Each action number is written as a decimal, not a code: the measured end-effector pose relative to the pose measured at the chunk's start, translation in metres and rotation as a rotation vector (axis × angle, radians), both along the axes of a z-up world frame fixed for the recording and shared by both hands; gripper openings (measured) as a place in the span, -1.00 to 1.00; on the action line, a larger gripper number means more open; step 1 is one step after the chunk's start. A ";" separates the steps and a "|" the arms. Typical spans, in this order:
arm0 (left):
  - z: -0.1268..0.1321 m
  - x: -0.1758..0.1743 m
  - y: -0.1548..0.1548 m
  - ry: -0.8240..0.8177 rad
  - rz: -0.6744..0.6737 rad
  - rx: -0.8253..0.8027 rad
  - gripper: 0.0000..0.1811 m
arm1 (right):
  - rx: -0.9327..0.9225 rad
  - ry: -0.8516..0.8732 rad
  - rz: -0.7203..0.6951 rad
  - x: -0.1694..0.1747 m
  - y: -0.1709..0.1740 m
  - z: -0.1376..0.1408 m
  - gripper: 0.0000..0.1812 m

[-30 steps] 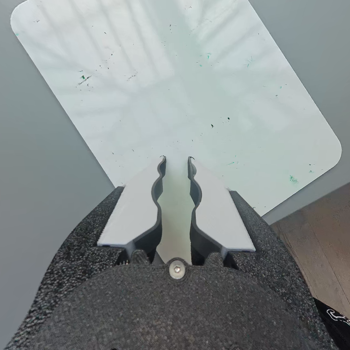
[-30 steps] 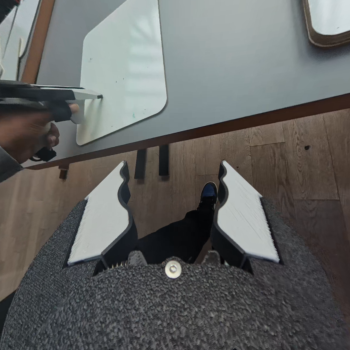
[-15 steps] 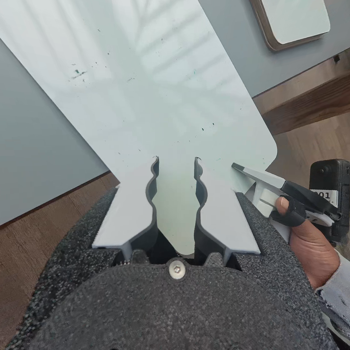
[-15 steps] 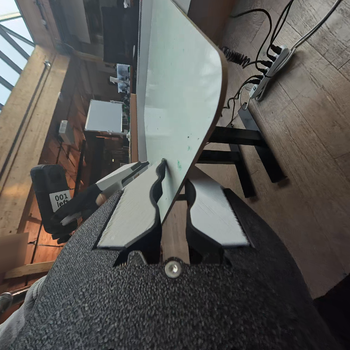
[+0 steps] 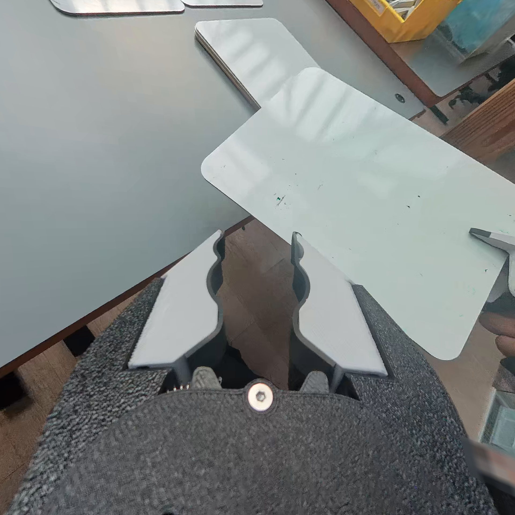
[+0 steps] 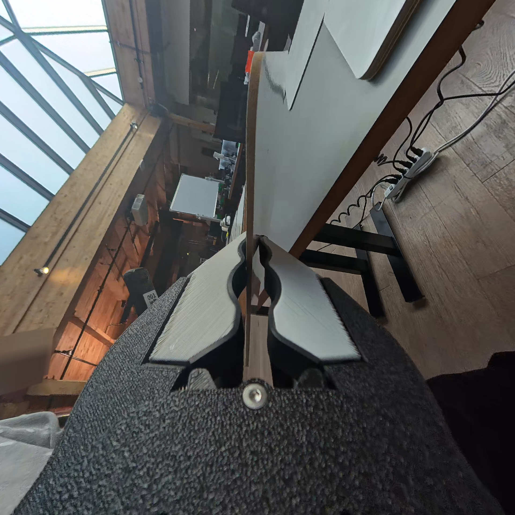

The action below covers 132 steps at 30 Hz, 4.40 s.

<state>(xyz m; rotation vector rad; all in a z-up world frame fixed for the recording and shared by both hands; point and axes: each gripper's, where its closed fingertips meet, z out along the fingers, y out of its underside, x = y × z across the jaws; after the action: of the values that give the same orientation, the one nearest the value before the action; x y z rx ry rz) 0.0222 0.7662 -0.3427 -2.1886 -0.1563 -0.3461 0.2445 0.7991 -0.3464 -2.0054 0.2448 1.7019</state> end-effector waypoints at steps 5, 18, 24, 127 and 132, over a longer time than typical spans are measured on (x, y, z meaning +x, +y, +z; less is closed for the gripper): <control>0.015 0.049 0.067 -0.181 -0.083 0.011 -0.35 | 0.053 0.025 -0.143 0.045 0.043 0.053 -0.96; 0.145 0.105 0.278 -1.096 -0.364 0.215 -0.95 | 0.363 0.130 -0.086 -0.011 0.232 0.165 -0.91; 0.178 0.069 0.318 -1.175 -0.475 0.214 -0.99 | 0.409 0.100 0.014 -0.004 0.303 0.204 -0.24; -0.116 -0.015 0.472 -0.309 0.252 -0.474 -0.10 | 0.329 -1.100 1.000 -0.119 0.509 -0.125 0.38; -0.117 -0.014 0.472 -0.286 0.250 -0.504 -0.09 | 0.359 -1.108 1.047 -0.117 0.505 -0.126 0.43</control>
<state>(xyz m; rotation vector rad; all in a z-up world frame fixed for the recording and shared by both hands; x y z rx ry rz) 0.0084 1.2383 -0.4601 -2.5605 -0.7373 -0.5189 0.1274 1.3037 -0.4721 -2.5520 -1.5516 0.6305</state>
